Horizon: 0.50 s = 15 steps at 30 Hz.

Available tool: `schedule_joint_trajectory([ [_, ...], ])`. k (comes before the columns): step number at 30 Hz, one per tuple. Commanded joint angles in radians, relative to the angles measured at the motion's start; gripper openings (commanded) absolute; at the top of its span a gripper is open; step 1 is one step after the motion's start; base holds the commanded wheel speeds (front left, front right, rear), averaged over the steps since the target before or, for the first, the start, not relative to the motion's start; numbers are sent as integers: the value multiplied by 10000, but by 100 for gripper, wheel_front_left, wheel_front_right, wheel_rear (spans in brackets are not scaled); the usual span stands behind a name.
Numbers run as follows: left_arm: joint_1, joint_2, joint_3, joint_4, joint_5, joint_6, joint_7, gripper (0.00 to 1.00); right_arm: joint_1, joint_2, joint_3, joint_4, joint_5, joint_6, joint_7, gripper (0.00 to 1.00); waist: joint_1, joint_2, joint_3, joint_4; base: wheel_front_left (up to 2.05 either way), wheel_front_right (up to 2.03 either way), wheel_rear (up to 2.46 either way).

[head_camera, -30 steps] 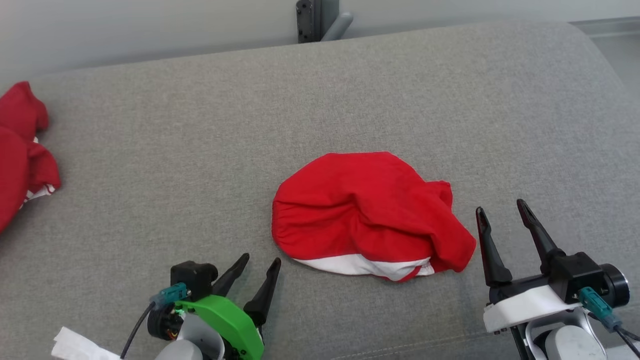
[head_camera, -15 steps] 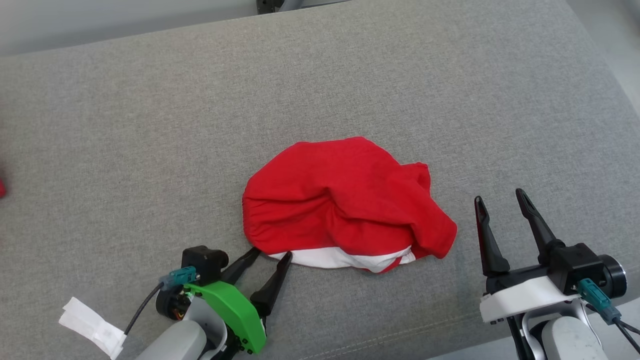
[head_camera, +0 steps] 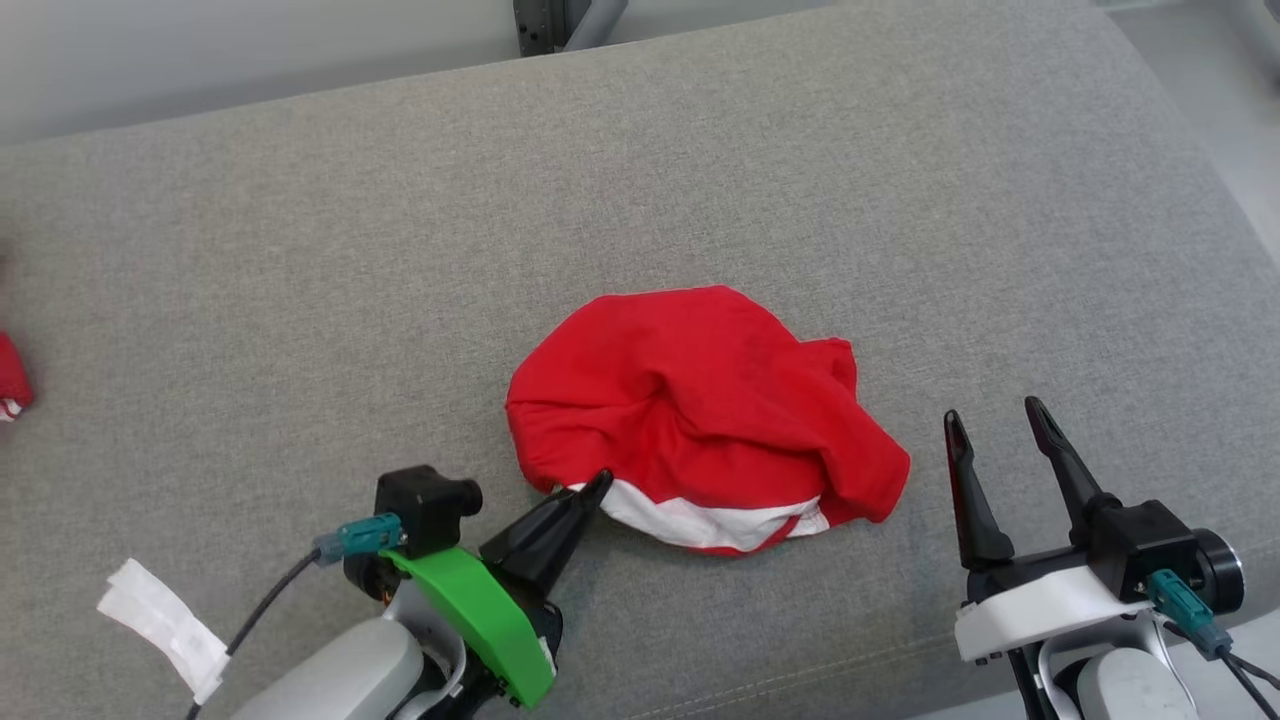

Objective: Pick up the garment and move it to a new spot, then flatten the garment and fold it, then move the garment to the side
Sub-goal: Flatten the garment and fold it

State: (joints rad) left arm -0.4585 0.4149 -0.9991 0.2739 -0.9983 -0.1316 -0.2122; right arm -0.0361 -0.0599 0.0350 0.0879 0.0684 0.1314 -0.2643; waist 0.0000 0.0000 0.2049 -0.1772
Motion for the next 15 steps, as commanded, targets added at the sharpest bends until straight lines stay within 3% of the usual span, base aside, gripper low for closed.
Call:
schedule_joint_trajectory([
  [1,-179,132,38,-141,-63,19,30,0,131,7,-10,21,75,-14,-2,100,0,0,-151,79,0,0,0],
  [5,-497,386,260,-1583,-417,82,358,0,195,26,44,70,114,-14,-2,100,0,0,-376,186,0,0,0],
  [8,-857,330,421,-2422,-645,459,882,0,224,43,16,110,126,-14,-2,100,0,0,-535,259,0,0,0],
  [15,-2147,-420,1070,-3045,-838,1923,1613,0,102,63,30,120,212,-14,-2,100,0,0,-779,78,0,0,0],
])
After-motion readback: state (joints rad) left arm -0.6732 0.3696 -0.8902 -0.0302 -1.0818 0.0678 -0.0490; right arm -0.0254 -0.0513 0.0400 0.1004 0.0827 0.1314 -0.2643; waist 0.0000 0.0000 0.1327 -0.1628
